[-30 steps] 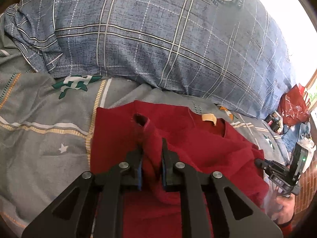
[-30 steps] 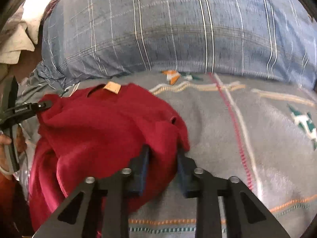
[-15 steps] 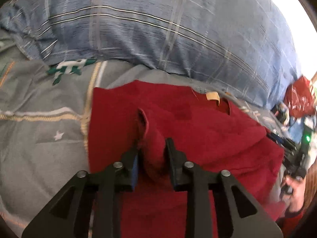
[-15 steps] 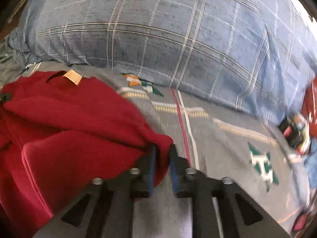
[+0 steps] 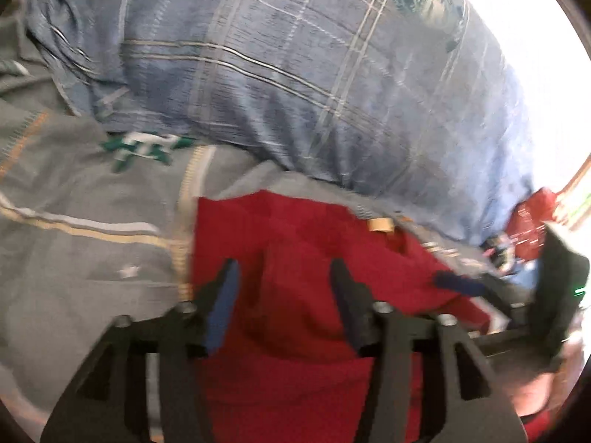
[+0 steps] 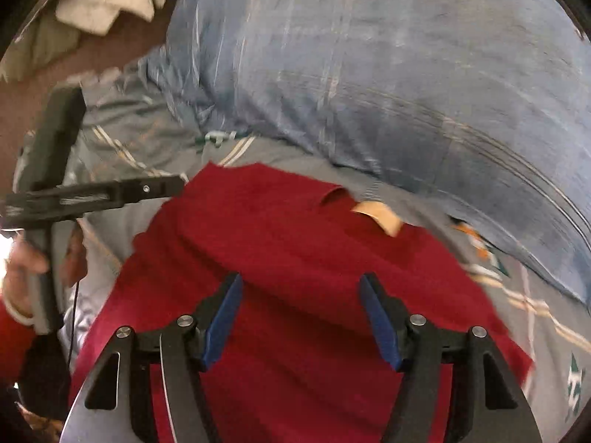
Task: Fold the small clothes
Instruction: 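Grasp the sweater edge with the right gripper while the left gripper releases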
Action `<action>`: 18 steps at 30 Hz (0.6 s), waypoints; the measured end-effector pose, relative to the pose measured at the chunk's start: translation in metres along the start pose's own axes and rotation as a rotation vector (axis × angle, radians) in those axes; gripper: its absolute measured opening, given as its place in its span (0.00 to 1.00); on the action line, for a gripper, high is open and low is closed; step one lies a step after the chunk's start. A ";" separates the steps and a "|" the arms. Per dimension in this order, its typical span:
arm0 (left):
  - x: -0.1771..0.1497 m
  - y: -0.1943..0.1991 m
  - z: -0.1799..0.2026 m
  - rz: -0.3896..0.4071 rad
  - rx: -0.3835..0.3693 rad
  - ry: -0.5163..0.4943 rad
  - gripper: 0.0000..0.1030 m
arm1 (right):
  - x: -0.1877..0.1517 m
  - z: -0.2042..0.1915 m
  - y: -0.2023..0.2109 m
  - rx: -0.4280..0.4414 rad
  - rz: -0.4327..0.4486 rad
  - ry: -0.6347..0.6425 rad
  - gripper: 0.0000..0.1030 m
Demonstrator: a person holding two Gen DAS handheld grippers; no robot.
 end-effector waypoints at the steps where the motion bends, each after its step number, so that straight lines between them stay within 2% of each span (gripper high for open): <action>1: 0.001 -0.002 0.001 -0.005 -0.005 0.002 0.51 | 0.003 -0.006 -0.010 0.022 -0.017 -0.005 0.64; 4: 0.005 -0.003 -0.011 -0.018 0.090 -0.037 0.51 | 0.012 -0.020 -0.034 0.067 -0.052 -0.016 0.64; 6: 0.007 0.002 -0.024 -0.012 0.112 -0.011 0.51 | 0.014 -0.034 -0.053 0.123 -0.095 0.006 0.64; 8: 0.010 0.011 -0.038 0.017 0.097 0.060 0.51 | 0.012 -0.041 -0.067 0.108 -0.120 0.061 0.54; 10: 0.012 0.017 -0.046 0.038 0.093 0.102 0.51 | 0.011 -0.042 -0.075 0.066 -0.132 0.096 0.22; 11: 0.013 0.020 -0.051 0.044 0.099 0.110 0.51 | 0.013 -0.043 -0.074 0.068 -0.128 0.100 0.17; 12: 0.014 0.022 -0.052 0.047 0.105 0.109 0.51 | 0.016 -0.045 -0.071 0.067 -0.116 0.112 0.03; 15: 0.017 0.026 -0.053 0.062 0.122 0.095 0.51 | 0.039 -0.054 -0.060 0.055 -0.029 0.134 0.03; 17: 0.020 0.025 -0.049 0.069 0.119 0.086 0.51 | 0.050 -0.057 -0.068 0.064 -0.023 0.105 0.03; 18: 0.019 0.024 -0.047 0.065 0.121 0.076 0.51 | 0.052 -0.056 -0.081 0.036 -0.027 0.099 0.03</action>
Point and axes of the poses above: each gripper's, at about its wrist camera, not at the fingertips, and y roughly against the way its jaws point, z to its right, x to its top, the point moved 10 cm from there along -y, roughly the way its jaws point, and after that the axes turned 14 degrees about -y, right-handed, at the moved point
